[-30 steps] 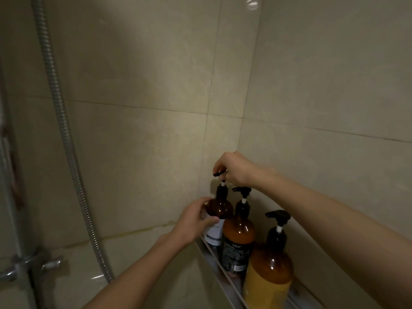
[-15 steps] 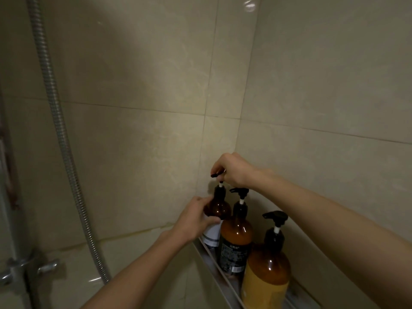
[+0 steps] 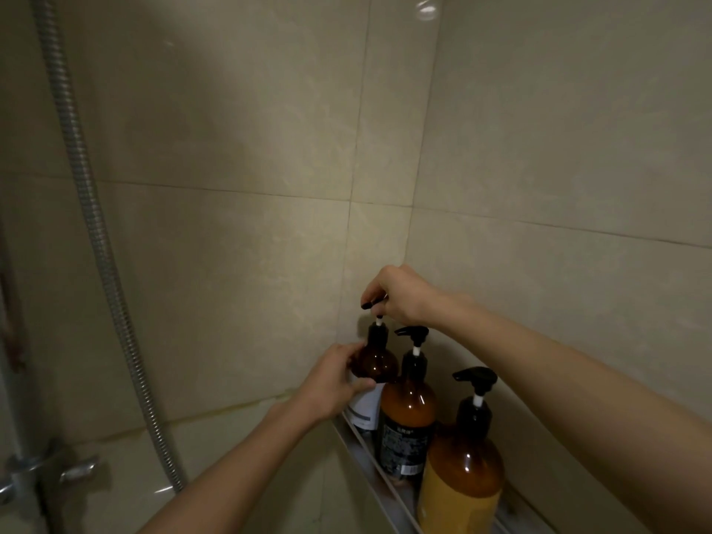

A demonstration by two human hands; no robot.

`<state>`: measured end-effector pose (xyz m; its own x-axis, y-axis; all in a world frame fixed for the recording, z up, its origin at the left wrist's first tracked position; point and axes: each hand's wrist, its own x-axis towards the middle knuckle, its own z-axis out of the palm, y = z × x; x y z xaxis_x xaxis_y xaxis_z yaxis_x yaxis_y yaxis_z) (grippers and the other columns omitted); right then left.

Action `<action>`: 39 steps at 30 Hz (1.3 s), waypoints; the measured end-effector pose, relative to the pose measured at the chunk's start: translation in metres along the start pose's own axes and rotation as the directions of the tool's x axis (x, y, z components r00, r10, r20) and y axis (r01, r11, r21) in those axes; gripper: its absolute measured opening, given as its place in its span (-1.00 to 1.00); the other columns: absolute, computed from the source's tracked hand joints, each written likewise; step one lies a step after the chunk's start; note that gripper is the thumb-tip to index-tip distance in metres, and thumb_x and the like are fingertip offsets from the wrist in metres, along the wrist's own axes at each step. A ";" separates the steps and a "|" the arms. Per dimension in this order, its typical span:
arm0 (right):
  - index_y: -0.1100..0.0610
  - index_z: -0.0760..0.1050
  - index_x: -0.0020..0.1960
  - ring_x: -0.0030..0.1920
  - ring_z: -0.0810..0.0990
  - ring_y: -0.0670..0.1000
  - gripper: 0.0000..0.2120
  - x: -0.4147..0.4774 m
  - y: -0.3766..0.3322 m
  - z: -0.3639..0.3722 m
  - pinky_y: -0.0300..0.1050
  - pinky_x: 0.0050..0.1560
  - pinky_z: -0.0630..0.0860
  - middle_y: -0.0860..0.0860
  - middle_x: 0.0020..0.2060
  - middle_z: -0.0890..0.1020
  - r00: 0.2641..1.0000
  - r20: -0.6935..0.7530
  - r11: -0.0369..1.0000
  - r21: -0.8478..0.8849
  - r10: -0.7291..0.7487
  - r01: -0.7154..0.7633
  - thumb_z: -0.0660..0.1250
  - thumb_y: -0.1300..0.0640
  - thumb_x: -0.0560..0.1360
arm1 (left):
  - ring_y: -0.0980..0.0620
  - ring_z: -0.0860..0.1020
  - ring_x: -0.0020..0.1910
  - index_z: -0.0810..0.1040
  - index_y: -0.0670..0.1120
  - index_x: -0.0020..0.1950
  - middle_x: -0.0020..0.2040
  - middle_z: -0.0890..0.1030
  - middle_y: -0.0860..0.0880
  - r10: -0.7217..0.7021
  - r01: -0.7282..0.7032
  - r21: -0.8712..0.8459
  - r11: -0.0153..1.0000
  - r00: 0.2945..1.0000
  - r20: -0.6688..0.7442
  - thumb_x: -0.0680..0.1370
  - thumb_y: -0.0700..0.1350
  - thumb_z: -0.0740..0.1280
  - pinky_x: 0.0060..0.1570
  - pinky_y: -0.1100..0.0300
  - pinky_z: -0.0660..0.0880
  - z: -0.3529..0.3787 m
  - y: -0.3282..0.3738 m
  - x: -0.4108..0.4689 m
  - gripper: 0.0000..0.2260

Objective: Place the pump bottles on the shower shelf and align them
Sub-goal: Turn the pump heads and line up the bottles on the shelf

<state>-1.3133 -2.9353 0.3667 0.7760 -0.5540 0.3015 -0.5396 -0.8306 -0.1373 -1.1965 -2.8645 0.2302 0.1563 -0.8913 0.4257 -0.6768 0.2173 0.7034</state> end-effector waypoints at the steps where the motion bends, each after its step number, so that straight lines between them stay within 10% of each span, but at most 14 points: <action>1: 0.18 0.59 0.13 0.05 0.60 0.05 -0.75 0.000 0.000 0.000 -0.04 0.14 0.52 0.12 0.02 0.66 1.000 -0.001 1.000 0.002 0.000 0.000 0.39 0.27 0.46 | 0.13 0.44 0.09 0.40 -0.06 0.35 0.02 0.47 0.11 0.004 -0.004 0.002 1.000 1.000 0.015 0.43 -0.16 0.44 -0.03 0.54 0.28 -0.002 -0.001 0.001 -0.49; 8: 0.18 0.59 0.13 0.05 0.60 0.07 -0.75 0.002 -0.001 0.002 -0.03 0.15 0.52 0.13 0.02 0.66 1.000 -0.011 1.000 -0.005 0.014 -0.014 0.39 0.26 0.45 | 0.32 0.49 -0.03 0.50 -0.04 0.20 0.00 0.53 0.09 0.009 -0.008 -0.025 1.000 0.999 0.047 0.40 -0.10 0.45 -0.05 0.47 0.39 -0.001 -0.002 0.004 -0.62; 12: 0.17 0.59 0.13 0.03 0.60 0.06 -0.75 0.003 0.000 0.002 -0.05 0.14 0.52 0.13 0.01 0.66 1.000 -0.006 1.000 0.002 0.019 -0.019 0.40 0.27 0.45 | 0.05 0.48 0.14 0.44 -0.02 0.31 0.14 0.52 -0.04 -0.007 0.007 0.018 1.000 0.999 0.045 0.39 -0.03 0.48 0.19 0.15 0.42 0.002 -0.003 0.006 -0.49; 17: 0.19 0.58 0.14 0.04 0.60 0.06 -0.74 0.003 0.000 0.003 -0.04 0.15 0.52 0.13 0.02 0.65 1.000 -0.017 1.000 0.000 0.010 -0.010 0.38 0.27 0.46 | 0.40 0.43 -0.07 0.47 -0.08 0.26 0.00 0.49 0.10 0.027 -0.027 -0.008 1.000 0.996 0.082 0.43 -0.22 0.42 -0.10 0.60 0.29 -0.002 -0.006 0.010 -0.59; 22: 0.19 0.58 0.15 0.05 0.59 0.05 -0.74 0.003 0.000 0.003 -0.06 0.14 0.52 0.13 0.03 0.65 1.000 -0.017 1.000 0.000 0.005 -0.005 0.38 0.27 0.46 | 0.03 0.47 0.20 0.38 -0.06 0.36 0.21 0.48 -0.07 -0.021 0.022 -0.021 1.000 1.000 0.017 0.38 -0.02 0.48 0.25 0.16 0.40 0.004 -0.006 0.007 -0.41; 27: 0.19 0.58 0.14 0.05 0.59 0.06 -0.76 0.004 0.000 0.003 -0.05 0.14 0.52 0.13 0.03 0.65 1.000 -0.006 1.000 0.006 -0.016 0.016 0.38 0.27 0.46 | 0.42 0.49 -0.03 0.49 0.15 0.07 -0.04 0.56 0.23 0.035 -0.035 -0.009 0.999 0.999 -0.030 0.32 -0.03 0.51 0.01 0.36 0.47 0.005 -0.010 0.008 -0.62; 39: 0.17 0.58 0.14 0.08 0.58 0.06 -0.76 0.009 0.005 0.009 -0.06 0.15 0.51 0.13 0.06 0.64 1.000 -0.024 0.999 0.033 0.011 -0.010 0.36 0.26 0.47 | 0.06 0.50 0.14 0.43 0.05 0.29 0.13 0.54 -0.03 0.016 -0.017 0.029 0.999 1.000 0.013 0.42 0.00 0.42 0.20 0.08 0.44 0.008 -0.014 0.007 -0.54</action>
<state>-1.3065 -2.9449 0.3603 0.7619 -0.5614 0.3230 -0.5363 -0.8264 -0.1714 -1.1914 -2.8771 0.2193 0.1357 -0.8927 0.4298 -0.6998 0.2207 0.6794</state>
